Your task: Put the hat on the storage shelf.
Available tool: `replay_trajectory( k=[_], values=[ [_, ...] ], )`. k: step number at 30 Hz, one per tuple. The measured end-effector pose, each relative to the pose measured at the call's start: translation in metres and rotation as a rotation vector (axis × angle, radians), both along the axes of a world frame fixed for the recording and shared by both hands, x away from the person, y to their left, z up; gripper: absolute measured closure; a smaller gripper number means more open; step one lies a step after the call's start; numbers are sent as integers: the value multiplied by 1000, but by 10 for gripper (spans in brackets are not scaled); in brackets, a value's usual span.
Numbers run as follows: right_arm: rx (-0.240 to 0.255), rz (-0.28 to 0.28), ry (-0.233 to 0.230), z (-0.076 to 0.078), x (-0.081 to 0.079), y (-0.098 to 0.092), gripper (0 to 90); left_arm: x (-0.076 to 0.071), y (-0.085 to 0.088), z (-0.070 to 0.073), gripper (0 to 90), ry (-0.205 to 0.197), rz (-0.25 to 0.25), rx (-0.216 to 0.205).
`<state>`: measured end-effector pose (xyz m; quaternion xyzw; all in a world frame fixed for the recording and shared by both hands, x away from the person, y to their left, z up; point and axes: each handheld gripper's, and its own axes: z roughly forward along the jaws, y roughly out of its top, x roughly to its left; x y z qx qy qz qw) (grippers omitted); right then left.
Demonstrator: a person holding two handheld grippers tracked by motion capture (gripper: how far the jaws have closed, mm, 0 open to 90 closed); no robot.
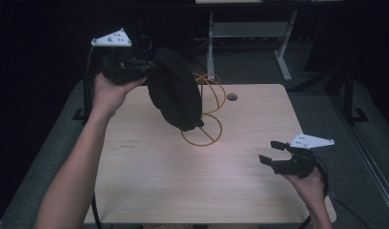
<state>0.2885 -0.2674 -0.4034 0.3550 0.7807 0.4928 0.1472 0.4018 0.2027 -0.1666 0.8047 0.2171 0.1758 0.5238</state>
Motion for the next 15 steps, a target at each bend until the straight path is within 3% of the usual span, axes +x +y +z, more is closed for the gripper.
replay_trajectory(
  k=[8,12,15],
  values=[
    [16,-9,-22,2,-3,-3,255,27,-43,27,872,15,3,69],
    [21,-10,-7,1,-2,-4,255,44,-72,28,872,25,24,128],
    [30,-8,-2,0,-1,-5,252,58,-100,21,871,47,31,179]
  ],
)
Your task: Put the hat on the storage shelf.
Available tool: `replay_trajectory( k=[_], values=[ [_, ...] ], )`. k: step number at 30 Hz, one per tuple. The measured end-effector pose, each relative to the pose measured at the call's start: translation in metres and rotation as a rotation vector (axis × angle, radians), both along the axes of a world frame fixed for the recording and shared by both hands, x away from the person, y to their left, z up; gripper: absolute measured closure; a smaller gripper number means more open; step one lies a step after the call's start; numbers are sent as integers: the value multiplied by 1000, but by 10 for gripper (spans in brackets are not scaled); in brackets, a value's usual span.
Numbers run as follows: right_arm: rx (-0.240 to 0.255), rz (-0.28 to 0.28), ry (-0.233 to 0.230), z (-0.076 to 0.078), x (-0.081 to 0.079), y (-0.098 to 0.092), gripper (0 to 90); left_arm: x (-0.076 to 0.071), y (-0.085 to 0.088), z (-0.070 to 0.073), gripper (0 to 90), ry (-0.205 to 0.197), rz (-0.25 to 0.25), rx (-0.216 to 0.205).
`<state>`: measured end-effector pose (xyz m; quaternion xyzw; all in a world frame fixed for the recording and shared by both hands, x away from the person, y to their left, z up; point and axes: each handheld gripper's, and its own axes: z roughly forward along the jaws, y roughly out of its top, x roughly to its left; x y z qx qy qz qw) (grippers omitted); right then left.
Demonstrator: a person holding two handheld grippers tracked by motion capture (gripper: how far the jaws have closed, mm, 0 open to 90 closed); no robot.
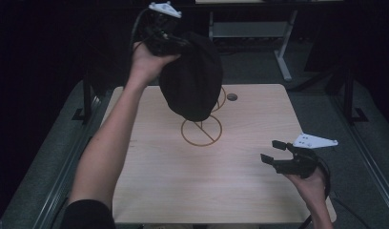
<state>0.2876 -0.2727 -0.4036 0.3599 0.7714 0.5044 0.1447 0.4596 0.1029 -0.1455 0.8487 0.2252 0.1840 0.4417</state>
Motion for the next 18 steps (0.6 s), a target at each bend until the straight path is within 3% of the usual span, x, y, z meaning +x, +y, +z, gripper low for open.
replay_trajectory(
  k=[2,6,9,11,13,18],
  values=[
    [13,-2,1,-1,0,-1,243,11,-20,-11,871,6,25,56],
    [11,3,18,-7,0,-2,244,34,-52,-41,858,64,52,153],
    [11,5,32,-10,1,-2,244,46,-62,-58,681,141,55,150],
    [9,7,31,-10,0,-1,245,47,-65,-63,599,133,61,189],
    [9,9,34,-10,-1,0,245,46,-61,-64,586,130,52,162],
    [8,9,28,-9,-2,1,245,41,-55,-63,552,140,49,153]
  ],
)
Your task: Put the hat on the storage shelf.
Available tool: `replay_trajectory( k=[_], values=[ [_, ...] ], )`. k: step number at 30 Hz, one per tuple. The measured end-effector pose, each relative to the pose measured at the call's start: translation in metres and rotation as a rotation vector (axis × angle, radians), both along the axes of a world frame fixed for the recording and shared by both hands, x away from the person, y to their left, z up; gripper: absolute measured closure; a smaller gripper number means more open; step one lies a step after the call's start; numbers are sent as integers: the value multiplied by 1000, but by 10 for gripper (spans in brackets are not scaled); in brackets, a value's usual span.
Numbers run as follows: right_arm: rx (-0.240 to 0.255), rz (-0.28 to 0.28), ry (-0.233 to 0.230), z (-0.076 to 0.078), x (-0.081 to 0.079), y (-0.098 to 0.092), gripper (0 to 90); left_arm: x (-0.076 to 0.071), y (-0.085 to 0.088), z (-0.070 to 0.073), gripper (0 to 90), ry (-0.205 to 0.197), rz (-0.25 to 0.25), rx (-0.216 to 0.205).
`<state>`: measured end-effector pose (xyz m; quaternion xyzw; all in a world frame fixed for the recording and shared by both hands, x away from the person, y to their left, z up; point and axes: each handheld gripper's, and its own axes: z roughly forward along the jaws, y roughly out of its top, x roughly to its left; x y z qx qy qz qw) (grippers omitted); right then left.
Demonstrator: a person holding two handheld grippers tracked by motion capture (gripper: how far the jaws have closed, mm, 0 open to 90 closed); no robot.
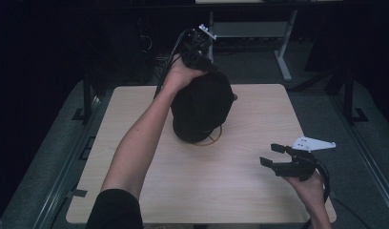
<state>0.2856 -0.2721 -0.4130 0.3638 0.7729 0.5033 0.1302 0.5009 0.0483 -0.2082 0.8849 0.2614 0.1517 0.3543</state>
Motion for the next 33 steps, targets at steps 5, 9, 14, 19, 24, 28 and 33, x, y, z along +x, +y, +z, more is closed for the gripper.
replay_trajectory(
  k=[5,9,14,19,24,28,33],
  values=[
    [1,-3,5,-1,2,1,238,-5,8,2,541,1,-2,-17],
    [-1,-3,11,-2,2,2,233,-6,12,1,531,10,-3,-18],
    [4,-9,11,-3,3,-1,222,-7,15,0,510,18,-2,-33],
    [11,-20,13,-4,2,-5,212,-10,17,0,482,21,-7,-41],
    [7,-37,6,-4,2,-7,207,-13,18,1,439,31,-22,-48],
    [7,-43,9,-4,3,-7,197,-17,19,4,439,21,-33,-63],
    [12,-44,23,-6,5,-7,195,-21,19,4,427,16,-41,-67]
  ],
)
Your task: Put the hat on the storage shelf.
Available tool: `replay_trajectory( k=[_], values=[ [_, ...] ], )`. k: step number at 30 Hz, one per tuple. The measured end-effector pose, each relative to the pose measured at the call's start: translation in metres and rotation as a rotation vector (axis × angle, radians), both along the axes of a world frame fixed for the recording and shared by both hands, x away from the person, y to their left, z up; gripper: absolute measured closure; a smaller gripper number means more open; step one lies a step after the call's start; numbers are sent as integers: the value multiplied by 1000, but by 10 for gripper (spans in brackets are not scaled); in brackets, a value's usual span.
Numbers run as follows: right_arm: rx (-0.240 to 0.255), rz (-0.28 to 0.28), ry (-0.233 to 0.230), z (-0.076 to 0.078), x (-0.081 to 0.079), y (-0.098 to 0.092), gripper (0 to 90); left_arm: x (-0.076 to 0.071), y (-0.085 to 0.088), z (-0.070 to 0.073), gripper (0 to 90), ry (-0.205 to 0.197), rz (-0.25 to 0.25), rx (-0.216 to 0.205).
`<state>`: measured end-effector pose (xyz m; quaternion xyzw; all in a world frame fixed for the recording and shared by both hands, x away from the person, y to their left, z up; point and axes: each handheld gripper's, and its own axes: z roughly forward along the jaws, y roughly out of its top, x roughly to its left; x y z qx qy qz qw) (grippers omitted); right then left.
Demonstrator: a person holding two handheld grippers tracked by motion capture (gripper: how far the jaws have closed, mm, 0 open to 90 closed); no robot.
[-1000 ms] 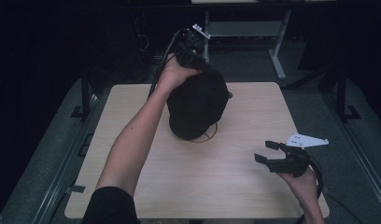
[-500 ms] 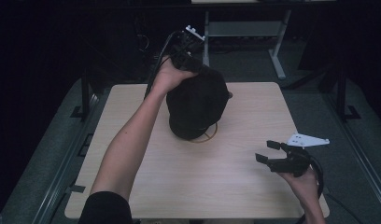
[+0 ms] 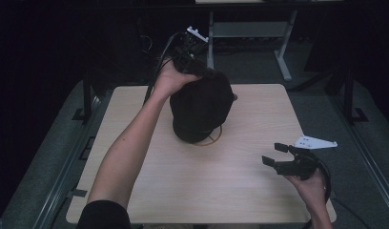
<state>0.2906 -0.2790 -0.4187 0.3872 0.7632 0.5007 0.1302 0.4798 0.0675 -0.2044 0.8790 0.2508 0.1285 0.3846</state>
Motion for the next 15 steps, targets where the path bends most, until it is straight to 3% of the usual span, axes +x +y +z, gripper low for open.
replay_trajectory(
  k=[2,15],
  values=[
    [-4,-4,2,0,0,0,193,-3,1,0,421,-17,-6,-6],
    [-20,-8,8,-1,0,2,185,-14,16,-5,386,-12,-7,-20]
  ],
)
